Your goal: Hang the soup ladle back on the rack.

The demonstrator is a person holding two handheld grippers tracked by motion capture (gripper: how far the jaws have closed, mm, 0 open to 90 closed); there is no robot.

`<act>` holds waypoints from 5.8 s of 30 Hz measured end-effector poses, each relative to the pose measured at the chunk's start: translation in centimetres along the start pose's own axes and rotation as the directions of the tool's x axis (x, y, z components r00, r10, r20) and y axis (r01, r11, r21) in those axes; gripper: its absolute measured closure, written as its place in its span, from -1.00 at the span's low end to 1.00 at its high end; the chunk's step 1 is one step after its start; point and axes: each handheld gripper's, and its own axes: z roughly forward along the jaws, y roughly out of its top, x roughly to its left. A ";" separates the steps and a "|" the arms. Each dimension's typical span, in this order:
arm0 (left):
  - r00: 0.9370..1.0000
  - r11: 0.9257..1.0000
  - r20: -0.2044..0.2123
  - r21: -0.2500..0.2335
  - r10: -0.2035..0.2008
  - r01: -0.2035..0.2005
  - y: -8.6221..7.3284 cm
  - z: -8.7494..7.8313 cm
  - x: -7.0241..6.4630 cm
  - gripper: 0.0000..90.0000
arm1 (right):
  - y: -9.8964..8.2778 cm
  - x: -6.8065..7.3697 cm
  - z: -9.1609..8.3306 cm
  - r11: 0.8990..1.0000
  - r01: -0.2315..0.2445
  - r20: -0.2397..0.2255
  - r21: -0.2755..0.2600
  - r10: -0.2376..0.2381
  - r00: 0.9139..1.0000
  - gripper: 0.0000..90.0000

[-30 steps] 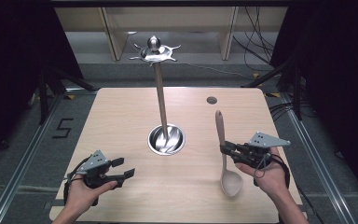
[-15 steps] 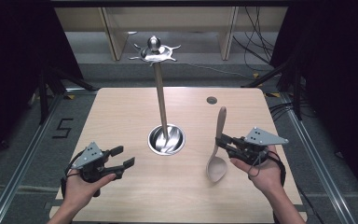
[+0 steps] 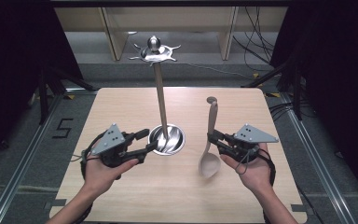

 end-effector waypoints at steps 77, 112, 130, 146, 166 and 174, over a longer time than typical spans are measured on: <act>0.955 0.991 0.272 0.024 0.117 -0.128 8.3 3.1 5.1 0.64 | -5.5 -1.1 -2.1 0.985 -0.013 0.045 0.173 0.005 0.999 -0.05; 0.953 0.993 0.280 0.001 0.117 -0.122 10.2 2.1 6.4 0.64 | -6.3 -1.4 -2.2 0.978 -0.079 0.070 0.195 0.066 0.995 -0.07; 0.952 0.994 0.285 -0.001 0.107 -0.111 11.3 1.5 7.2 0.64 | -6.3 -1.6 -2.2 0.979 -0.061 0.070 0.195 0.048 0.996 -0.07; 0.953 0.995 0.289 -0.007 0.094 -0.096 11.9 1.5 7.7 0.64 | -6.4 -1.6 -2.0 0.980 -0.057 0.075 0.192 0.043 0.996 -0.08; 0.952 0.997 0.295 -0.007 0.080 -0.081 12.7 1.5 8.3 0.64 | -6.5 -1.6 -2.0 0.979 -0.059 0.075 0.195 0.045 0.996 -0.08; 0.951 0.998 0.302 -0.001 0.068 -0.071 12.9 1.7 8.5 0.64 | -6.5 -1.5 -2.0 0.977 -0.070 0.070 0.203 0.057 0.996 -0.08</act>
